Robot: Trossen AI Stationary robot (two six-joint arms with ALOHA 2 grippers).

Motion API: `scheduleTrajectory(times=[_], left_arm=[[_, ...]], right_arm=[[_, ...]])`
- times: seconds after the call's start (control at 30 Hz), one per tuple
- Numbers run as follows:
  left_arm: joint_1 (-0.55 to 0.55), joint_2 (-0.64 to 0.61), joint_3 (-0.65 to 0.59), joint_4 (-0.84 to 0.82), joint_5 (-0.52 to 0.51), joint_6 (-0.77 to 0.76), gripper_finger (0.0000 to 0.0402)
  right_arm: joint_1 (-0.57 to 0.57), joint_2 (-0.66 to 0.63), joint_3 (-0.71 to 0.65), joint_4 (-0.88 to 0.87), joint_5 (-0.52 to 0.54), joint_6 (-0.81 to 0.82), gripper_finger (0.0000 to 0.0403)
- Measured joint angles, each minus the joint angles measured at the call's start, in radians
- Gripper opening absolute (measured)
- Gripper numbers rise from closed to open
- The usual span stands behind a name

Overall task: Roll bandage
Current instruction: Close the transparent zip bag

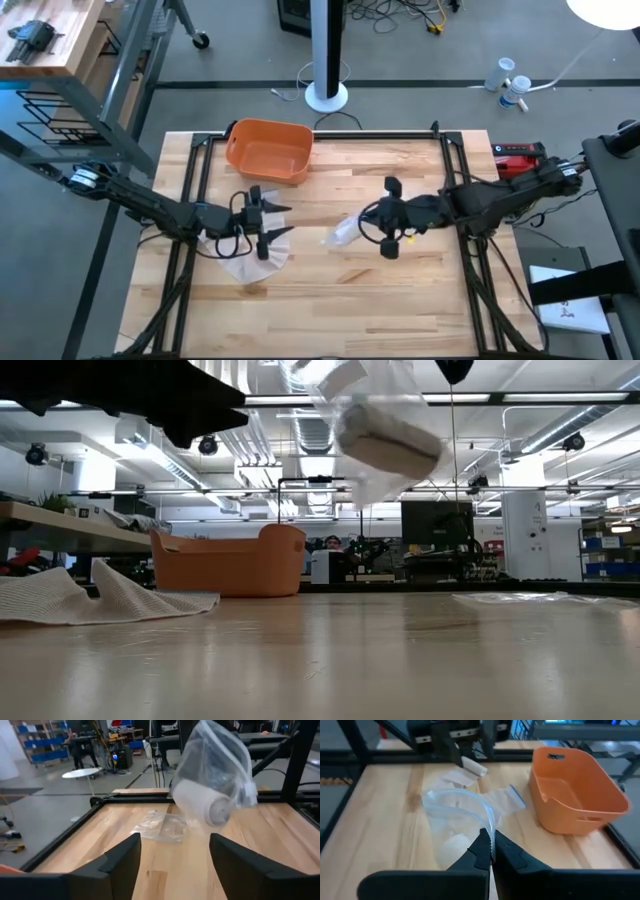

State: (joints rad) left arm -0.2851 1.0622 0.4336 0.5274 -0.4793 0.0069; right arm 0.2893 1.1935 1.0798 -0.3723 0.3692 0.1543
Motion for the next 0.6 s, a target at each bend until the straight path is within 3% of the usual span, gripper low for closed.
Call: scheduleTrajectory(times=[0.13, 0.3, 0.5, 0.6], left_arm=[[-0.003, 0.000, -0.014, 0.002, 0.000, -0.067, 0.0235], [-0.004, 0.014, -0.035, -0.019, 0.014, -0.138, 0.0244], [-0.014, 0.018, -0.037, -0.001, 0.028, -0.208, 0.0251], [-0.016, 0.017, -0.036, 0.012, 0.028, -0.216, 0.0251]], right_arm=[[0.030, 0.012, -0.125, 0.212, -0.003, 0.014, 0.0000], [0.036, 0.051, -0.219, 0.353, -0.002, 0.016, 0.0000], [0.051, -0.008, -0.101, 0.361, 0.008, -0.123, 0.0000], [0.056, -0.022, -0.051, 0.277, 0.104, -0.119, 0.0000]])
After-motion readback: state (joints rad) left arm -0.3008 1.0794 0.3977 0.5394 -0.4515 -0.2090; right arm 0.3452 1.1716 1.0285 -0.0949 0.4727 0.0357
